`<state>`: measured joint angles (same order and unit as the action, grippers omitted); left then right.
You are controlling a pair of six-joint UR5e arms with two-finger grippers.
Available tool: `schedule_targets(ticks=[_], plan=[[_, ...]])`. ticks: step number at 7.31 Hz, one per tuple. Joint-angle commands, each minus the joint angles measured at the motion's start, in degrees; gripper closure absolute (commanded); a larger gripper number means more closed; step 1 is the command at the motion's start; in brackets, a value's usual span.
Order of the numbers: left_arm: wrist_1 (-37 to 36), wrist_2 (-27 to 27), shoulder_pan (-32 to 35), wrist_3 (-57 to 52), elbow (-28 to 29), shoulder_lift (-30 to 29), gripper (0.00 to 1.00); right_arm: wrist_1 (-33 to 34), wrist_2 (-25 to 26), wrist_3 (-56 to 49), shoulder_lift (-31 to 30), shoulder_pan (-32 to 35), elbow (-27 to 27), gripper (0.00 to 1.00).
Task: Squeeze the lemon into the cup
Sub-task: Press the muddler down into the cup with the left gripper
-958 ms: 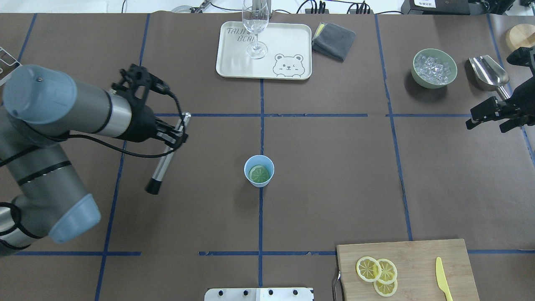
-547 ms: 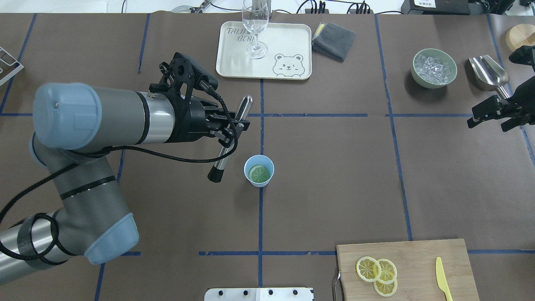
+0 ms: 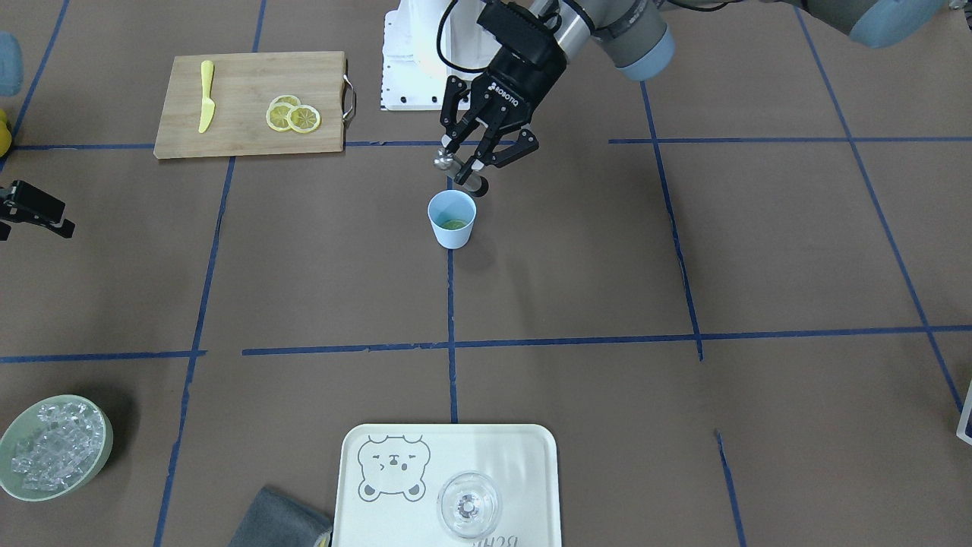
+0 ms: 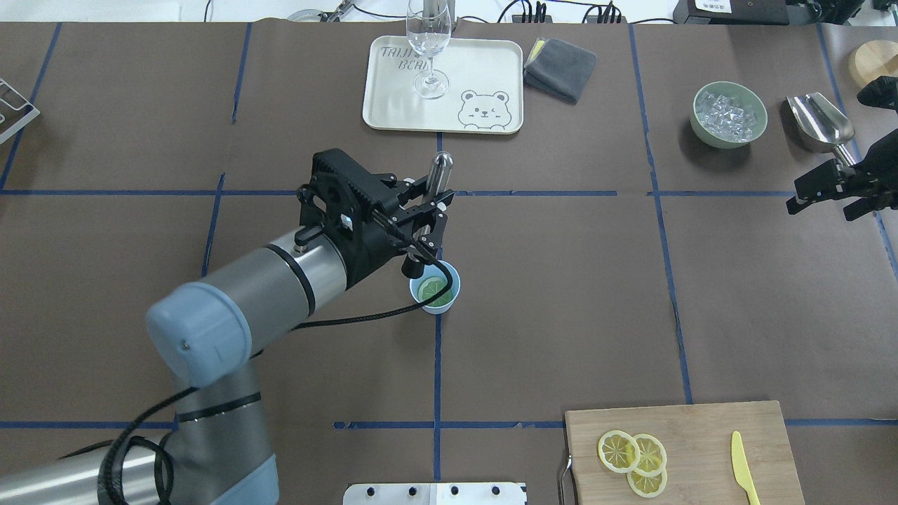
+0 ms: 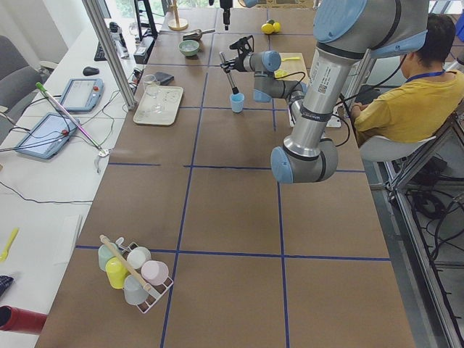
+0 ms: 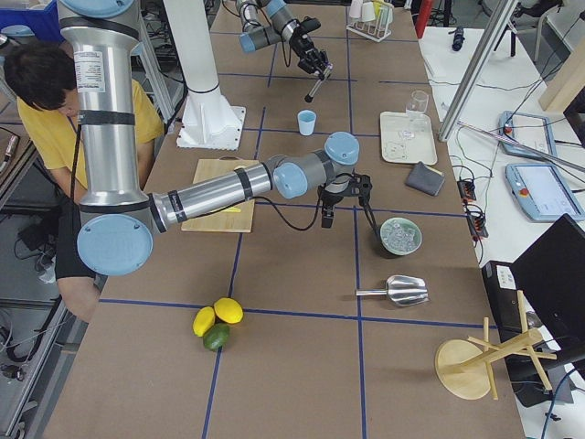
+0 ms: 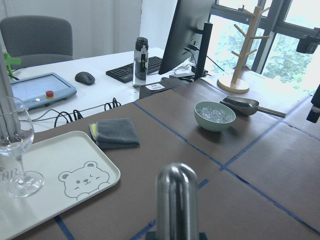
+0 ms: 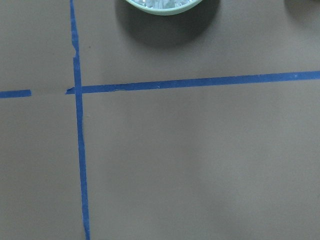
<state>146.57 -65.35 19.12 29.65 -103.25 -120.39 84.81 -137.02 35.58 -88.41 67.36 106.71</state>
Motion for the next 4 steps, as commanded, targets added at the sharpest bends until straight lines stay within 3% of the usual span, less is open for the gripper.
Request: schedule_targets(ticks=[1,4], plan=[[9.7,11.5,-5.8,-2.6,5.5,-0.7,1.0,0.0,-0.1,0.1,-0.2,0.0,0.2,0.0],[9.9,11.8,-6.7,-2.3,7.6,-2.1,1.0,0.0,-0.1,0.3,-0.2,0.0,0.2,0.0]])
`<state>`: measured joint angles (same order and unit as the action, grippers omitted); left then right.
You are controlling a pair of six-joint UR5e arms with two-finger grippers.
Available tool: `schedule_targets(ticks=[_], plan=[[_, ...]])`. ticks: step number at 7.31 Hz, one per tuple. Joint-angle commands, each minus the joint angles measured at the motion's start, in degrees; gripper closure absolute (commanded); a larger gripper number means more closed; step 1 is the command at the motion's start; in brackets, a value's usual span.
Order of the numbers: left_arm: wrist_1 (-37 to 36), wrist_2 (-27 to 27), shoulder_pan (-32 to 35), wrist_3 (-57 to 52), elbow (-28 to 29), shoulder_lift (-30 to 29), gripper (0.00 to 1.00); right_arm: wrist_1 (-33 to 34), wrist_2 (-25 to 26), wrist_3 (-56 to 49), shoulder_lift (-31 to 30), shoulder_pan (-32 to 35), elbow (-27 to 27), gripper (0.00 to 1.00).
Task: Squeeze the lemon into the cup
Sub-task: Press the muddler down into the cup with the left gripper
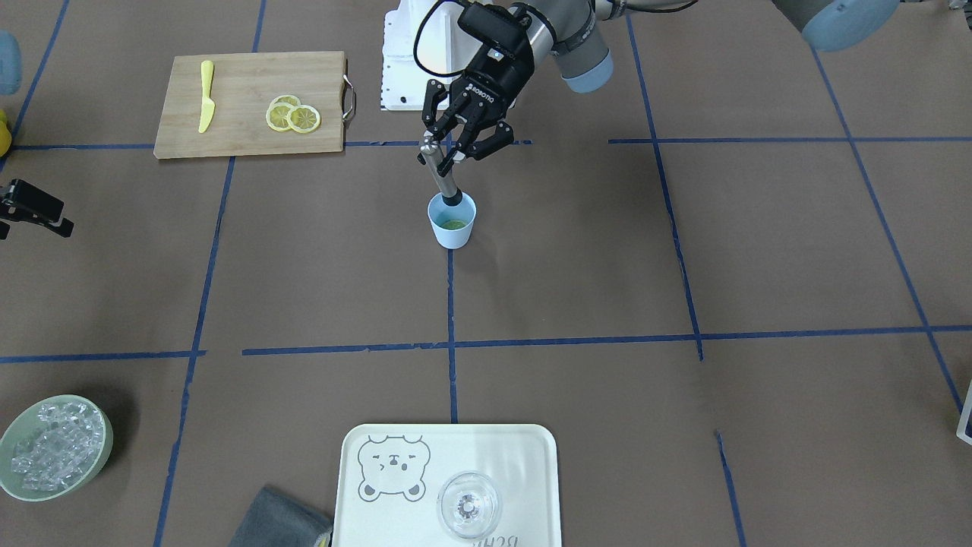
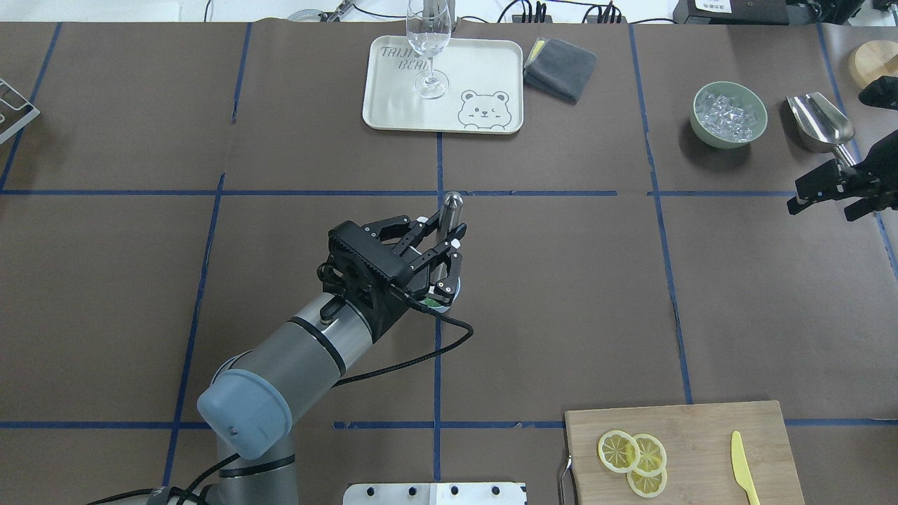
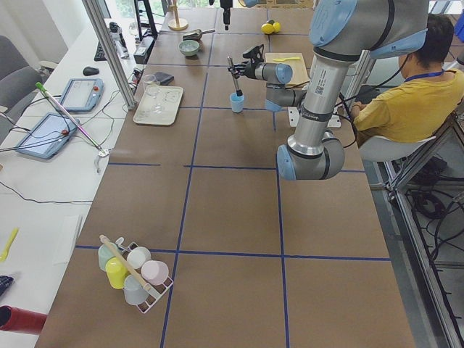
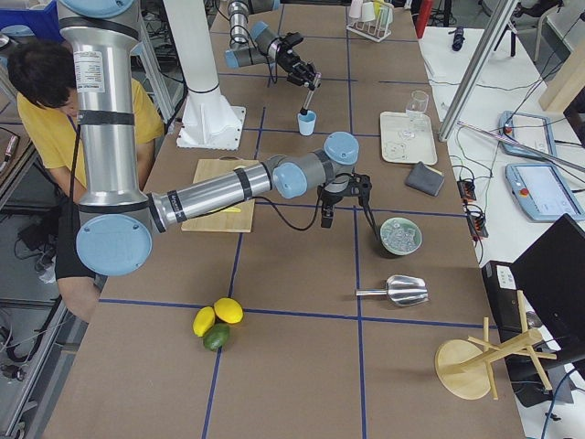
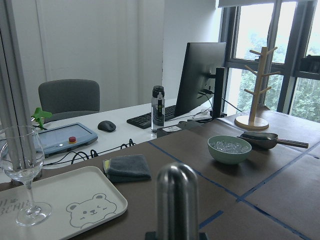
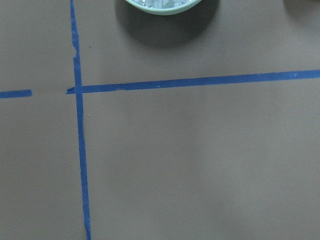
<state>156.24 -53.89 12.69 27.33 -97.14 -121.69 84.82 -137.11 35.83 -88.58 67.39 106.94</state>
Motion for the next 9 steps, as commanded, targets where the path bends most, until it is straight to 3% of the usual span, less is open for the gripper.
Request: schedule_targets(ticks=[1,9], plan=[[0.3,1.1,-0.3,0.2,2.3,-1.1,1.0,0.0,0.0,0.0,0.0,-0.1,-0.1,0.0],[3.1,2.0,-0.3,0.8,8.1,-1.2,1.0,0.0,0.0,0.5,0.3,-0.1,-0.2,0.0]])
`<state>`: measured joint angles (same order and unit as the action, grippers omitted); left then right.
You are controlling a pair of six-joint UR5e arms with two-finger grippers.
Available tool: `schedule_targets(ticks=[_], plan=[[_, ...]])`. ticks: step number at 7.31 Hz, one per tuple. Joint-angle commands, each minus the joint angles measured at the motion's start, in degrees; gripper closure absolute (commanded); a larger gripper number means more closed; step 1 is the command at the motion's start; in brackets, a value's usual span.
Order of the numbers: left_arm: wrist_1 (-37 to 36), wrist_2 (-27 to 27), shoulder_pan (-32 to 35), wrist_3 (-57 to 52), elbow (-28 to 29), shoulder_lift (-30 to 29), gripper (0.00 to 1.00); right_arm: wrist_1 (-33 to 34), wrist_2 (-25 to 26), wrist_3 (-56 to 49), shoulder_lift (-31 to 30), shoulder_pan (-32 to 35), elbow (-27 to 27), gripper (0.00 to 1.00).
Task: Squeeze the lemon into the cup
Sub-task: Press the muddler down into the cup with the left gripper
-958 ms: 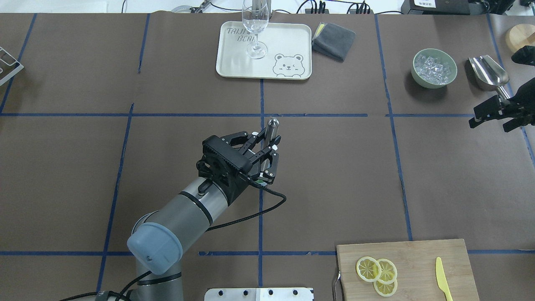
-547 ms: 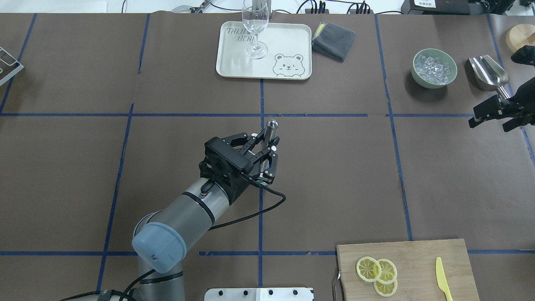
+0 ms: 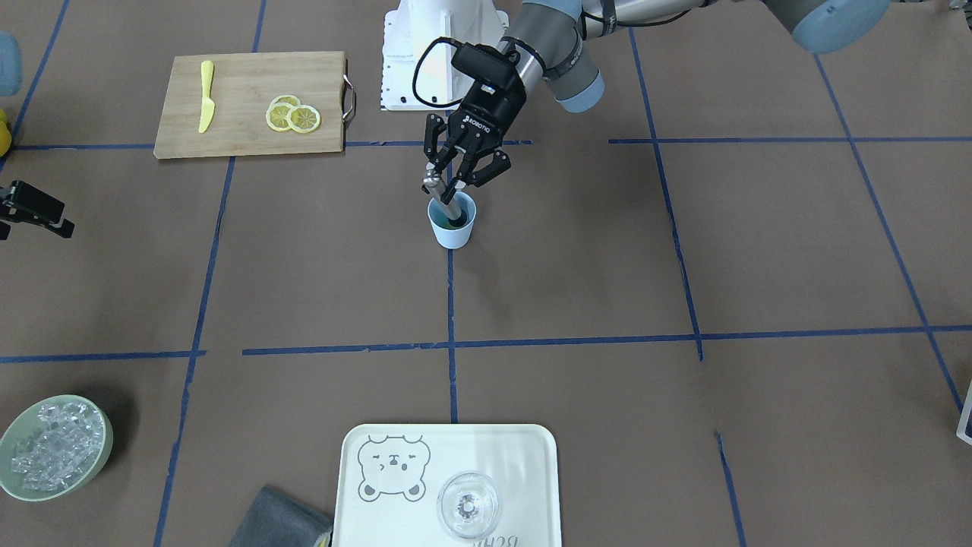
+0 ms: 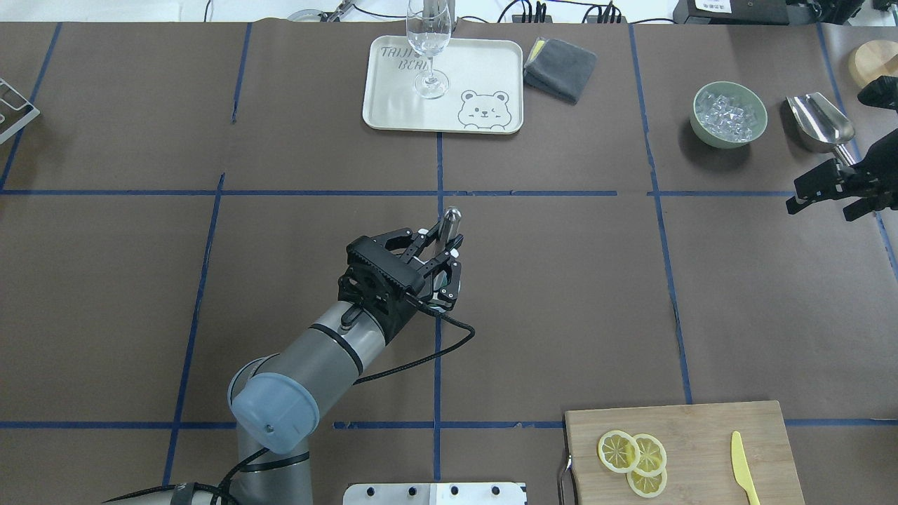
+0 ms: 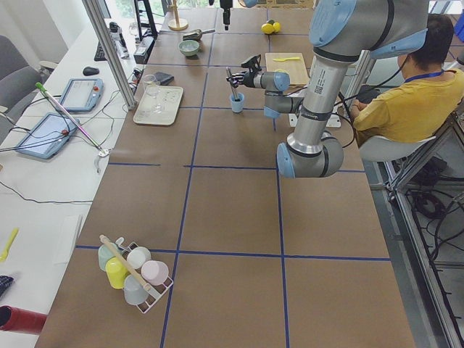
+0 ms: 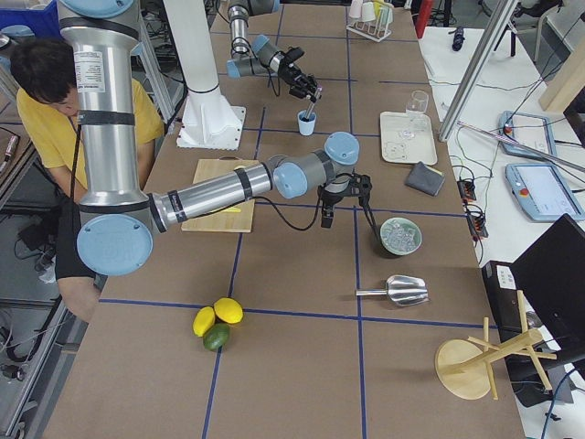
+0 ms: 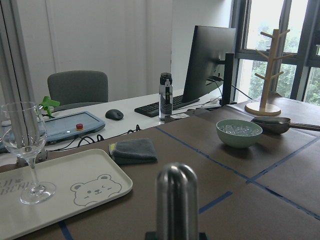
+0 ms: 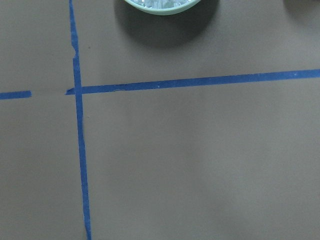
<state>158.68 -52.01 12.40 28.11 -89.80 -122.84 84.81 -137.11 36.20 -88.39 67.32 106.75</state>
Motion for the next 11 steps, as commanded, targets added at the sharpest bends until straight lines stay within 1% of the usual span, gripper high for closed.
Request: schedule_targets(ticks=[1,7,9,10,11], plan=[[0.8,0.2,0.0,0.0,1.7,0.0,1.0,0.0,0.0,0.1,0.1,0.0,0.0,0.0],[0.7,0.1,0.0,-0.4,1.3,-1.2,1.0,0.0,0.1,0.1,0.2,0.0,-0.1,0.0],[-0.3,-0.6,1.8,-1.4,-3.7,-1.3,1.0,-0.1,0.0,2.2,0.7,-0.1,0.1,0.0],[-1.3,-4.3,4.5,-4.0,-5.2,-1.4,1.0,-0.1,0.0,2.3,0.7,-0.1,0.2,0.0],[-8.0,-7.4,8.4,-3.8,-8.3,-1.7,1.0,-0.1,0.0,2.4,0.7,0.0,0.3,0.0]])
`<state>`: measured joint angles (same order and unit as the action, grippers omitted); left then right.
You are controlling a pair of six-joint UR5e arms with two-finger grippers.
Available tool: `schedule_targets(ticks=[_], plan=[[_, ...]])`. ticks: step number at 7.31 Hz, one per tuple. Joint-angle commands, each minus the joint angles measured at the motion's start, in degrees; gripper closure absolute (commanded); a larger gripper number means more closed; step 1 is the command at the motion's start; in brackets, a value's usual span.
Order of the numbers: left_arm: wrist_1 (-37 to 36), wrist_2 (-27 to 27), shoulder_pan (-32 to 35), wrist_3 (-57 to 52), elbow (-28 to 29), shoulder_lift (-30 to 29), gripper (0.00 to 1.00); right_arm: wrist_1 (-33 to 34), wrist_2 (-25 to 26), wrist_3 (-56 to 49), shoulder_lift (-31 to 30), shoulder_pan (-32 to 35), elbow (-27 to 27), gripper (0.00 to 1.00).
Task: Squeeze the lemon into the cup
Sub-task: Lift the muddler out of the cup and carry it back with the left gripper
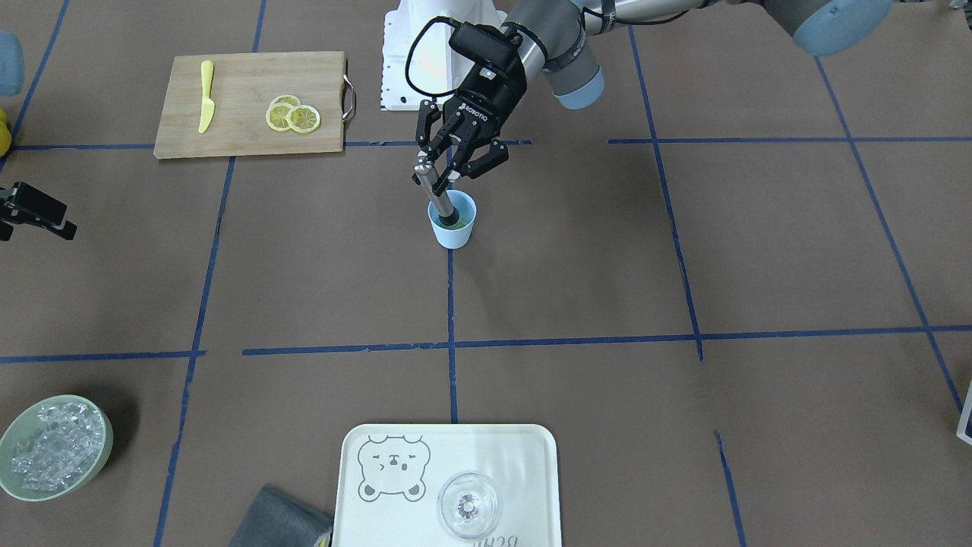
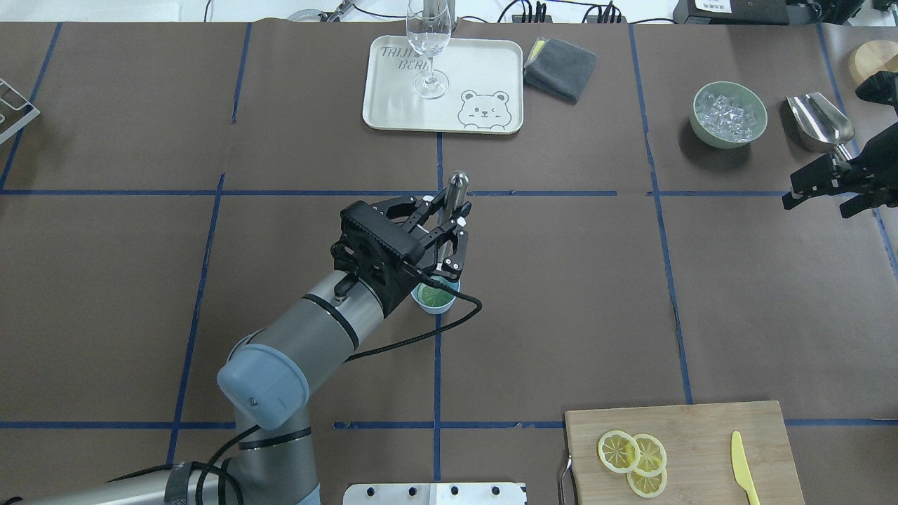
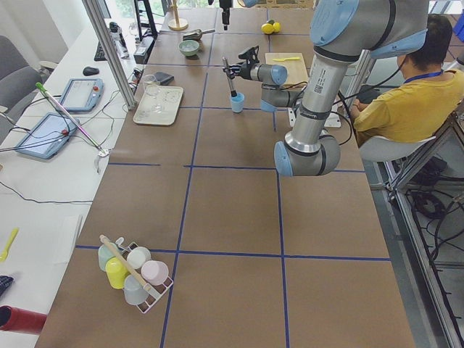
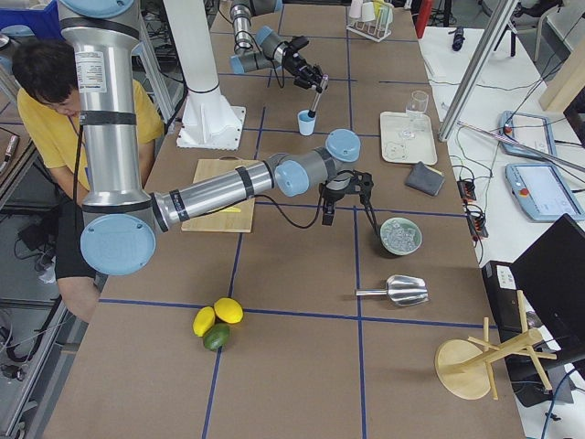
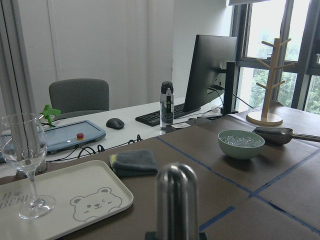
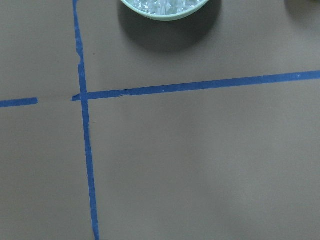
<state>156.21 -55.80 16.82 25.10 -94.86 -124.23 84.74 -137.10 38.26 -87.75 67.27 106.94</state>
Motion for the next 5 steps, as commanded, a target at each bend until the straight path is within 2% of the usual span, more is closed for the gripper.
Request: schedule_targets(ticks=[1,2,3,4,5], plan=[[-11.7,-5.9,7.0,1.2,-5.9,-0.6,1.0,0.0,0.0,0.8,0.0,0.1,0.2,0.0],[-12.9,-6.4,8.7,6.5,-6.6,0.7,1.0,0.0,0.0,1.0,-0.1,0.1,0.3,0.0],[-16.9,-11.1,10.7,9.9,-6.7,2.5,1.0,0.0,0.1,1.0,-0.1,0.1,0.2,0.0],[-28.6,-19.2,14.5,20.1,-9.6,3.5,1.0,0.0,0.1,1.0,-0.3,0.1,0.1,0.0],[-41.6,-24.6,19.1,21.6,-13.0,3.5,1.0,0.0,0.1,1.0,-0.6,0.1,0.3,0.0]])
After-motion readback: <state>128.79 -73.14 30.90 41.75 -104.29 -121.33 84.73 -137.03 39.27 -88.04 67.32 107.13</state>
